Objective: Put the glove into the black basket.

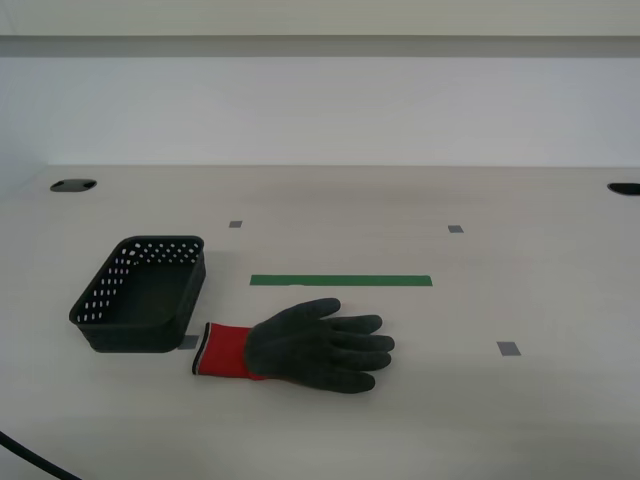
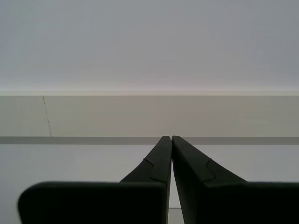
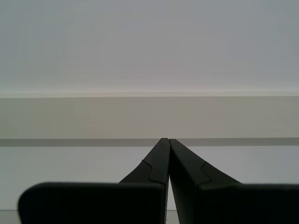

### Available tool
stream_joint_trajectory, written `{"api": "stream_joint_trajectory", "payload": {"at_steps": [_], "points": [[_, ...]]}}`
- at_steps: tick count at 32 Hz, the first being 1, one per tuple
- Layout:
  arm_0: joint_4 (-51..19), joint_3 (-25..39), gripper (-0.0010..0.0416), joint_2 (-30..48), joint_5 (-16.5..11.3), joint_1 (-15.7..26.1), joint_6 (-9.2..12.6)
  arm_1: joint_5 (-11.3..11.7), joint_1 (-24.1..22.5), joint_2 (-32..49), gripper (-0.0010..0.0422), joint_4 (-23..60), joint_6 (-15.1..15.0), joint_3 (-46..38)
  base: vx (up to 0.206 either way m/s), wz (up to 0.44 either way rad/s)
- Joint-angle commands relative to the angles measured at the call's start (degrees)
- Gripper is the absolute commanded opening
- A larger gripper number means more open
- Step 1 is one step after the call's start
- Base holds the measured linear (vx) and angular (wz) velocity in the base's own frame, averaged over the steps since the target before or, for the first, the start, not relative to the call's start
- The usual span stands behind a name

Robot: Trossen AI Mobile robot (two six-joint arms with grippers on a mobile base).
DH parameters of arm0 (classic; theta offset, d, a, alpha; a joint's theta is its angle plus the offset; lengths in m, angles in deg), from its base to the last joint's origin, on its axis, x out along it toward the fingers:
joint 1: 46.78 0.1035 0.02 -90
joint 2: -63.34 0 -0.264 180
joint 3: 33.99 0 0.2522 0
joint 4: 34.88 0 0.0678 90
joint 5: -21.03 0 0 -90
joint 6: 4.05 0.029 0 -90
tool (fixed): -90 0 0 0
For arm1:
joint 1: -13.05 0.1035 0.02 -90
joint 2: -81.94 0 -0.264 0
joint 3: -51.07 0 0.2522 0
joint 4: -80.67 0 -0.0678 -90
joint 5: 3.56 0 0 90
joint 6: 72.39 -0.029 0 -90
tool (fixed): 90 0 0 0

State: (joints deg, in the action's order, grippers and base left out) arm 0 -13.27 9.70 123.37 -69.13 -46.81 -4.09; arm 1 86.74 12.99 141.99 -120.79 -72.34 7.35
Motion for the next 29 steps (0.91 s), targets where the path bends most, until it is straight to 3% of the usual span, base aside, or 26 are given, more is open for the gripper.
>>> {"api": "stream_joint_trajectory", "payload": {"at_steps": [1, 17, 18, 20, 22, 25, 29], "points": [[0.15, 0.07, 0.0001, 0.02, -0.02, 0.04, 0.02, 0.09, 0.0, 0.02, 0.0, 4.59, 1.57, 0.0, 0.0, 0.0], [0.15, 0.07, 0.0001, 0.02, -0.02, 0.02, 0.0, -0.44, 0.0, 0.02, 0.0, 5.38, 1.6, -0.96, 0.0, 0.0], [0.15, 0.07, 0.0001, 0.02, -0.02, 0.02, 0.0, -1.68, -0.02, 0.02, 0.0, 5.62, 1.62, -1.16, 0.0, 0.0], [0.15, 0.07, 0.0, 0.02, -0.02, 0.04, 0.0, -6.78, -0.04, 0.02, 0.0, 6.03, 1.4, -1.53, 0.0, 0.0], [0.15, 0.07, 0.0001, 0.02, -0.02, 0.04, 0.0, -10.36, -0.22, 0.02, 0.0, 6.91, 1.36, -1.79, 0.0, 0.0], [0.15, 0.07, 0.0001, 0.02, -0.02, 0.02, 0.0, -11.98, -0.63, 0.02, 0.0, 9.05, 0.42, -2.19, 0.0, 0.0], [0.15, 0.07, 0.0001, 0.02, -0.02, 0.04, 0.02, -17.0, -1.44, 0.02, -0.0001, 12.5, -0.96, -2.86, 0.0, 0.0]]}}
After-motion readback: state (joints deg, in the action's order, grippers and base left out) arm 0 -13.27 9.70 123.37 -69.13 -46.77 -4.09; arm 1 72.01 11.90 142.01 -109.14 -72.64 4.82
